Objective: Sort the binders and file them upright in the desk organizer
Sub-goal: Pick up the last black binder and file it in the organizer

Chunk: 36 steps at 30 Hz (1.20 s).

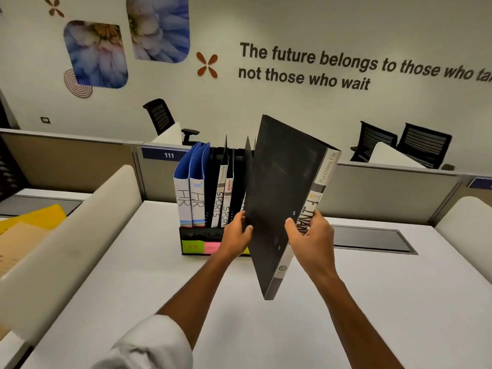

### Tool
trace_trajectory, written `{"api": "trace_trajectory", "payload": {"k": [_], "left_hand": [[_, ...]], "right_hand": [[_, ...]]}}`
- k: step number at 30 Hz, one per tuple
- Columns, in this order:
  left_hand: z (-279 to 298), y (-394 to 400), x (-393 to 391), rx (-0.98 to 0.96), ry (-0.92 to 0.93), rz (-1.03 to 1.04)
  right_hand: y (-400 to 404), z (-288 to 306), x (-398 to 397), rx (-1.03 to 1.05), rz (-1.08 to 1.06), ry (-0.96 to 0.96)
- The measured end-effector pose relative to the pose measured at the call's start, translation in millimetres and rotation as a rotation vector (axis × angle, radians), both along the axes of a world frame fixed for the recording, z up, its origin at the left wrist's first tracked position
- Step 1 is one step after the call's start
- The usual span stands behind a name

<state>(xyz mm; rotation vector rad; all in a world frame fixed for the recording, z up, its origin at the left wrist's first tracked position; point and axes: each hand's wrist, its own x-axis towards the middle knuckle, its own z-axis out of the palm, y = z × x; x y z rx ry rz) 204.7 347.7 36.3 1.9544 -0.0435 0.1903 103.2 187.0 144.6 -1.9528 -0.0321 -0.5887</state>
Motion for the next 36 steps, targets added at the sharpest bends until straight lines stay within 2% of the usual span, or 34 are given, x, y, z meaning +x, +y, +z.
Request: {"api": "trace_trajectory", "payload": {"k": [11, 20, 28, 36], "left_hand": [[7.3, -5.9, 40.2, -0.014, 0.1, -0.047], [-1.6, 9.1, 33.1, -0.01, 0.061, 0.001], [-3.6, 19.7, 27.4, 0.059, 0.063, -0.037], [-5.7, 26.8, 24.7, 0.073, 0.048, -0.042]], "right_hand": [[-19.5, 16.8, -9.4, 0.036, -0.061, -0.027], [0.4, 20.0, 4.2, 0.092, -0.042, -0.085], [36.4, 26.5, 60.6, 0.094, -0.008, -0.179], [63.8, 11.6, 132.8, 0.132, -0.002, -0.168]]}}
